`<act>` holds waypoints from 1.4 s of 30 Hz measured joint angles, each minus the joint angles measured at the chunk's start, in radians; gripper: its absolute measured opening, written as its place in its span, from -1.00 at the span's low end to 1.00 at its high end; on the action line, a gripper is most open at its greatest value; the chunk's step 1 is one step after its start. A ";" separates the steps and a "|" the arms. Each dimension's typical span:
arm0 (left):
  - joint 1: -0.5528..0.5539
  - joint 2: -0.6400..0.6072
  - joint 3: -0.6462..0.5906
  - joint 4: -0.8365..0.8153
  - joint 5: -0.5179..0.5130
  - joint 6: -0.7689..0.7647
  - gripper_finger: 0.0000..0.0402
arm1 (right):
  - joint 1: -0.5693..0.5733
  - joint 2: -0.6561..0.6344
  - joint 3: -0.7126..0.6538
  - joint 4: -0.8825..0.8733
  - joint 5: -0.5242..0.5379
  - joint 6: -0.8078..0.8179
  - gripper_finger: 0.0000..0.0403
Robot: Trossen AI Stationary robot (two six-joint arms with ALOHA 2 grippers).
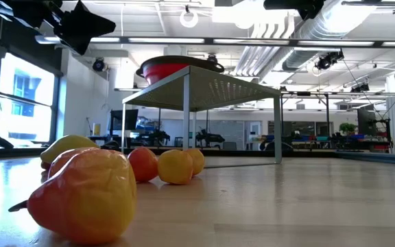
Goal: Pick & Place Fruit
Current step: Put the lemon into the red strainer on the shelf
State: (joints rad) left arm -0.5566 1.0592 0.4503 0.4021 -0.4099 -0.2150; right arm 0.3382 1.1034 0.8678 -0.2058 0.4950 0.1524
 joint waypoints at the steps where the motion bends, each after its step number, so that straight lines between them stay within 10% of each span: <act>1: 0.000 0.000 0.000 0.003 0.000 0.000 0.31 | 0.000 0.000 0.000 0.000 0.000 0.000 -0.99; 11: 0.000 -0.002 0.027 -0.026 0.040 -0.210 0.31 | 0.000 0.000 0.000 0.009 0.000 0.000 -0.99; 27: -0.001 0.006 0.257 -0.674 -0.001 -0.430 0.31 | 0.000 0.000 0.000 0.006 0.000 0.000 -0.99; 42: 0.000 0.117 0.257 -0.829 -0.054 -0.524 0.31 | -0.001 0.000 0.000 -0.001 0.000 0.000 -0.99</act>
State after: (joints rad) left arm -0.5568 1.1757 0.7074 -0.4270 -0.4643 -0.7387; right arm 0.3374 1.1038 0.8677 -0.2072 0.4950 0.1524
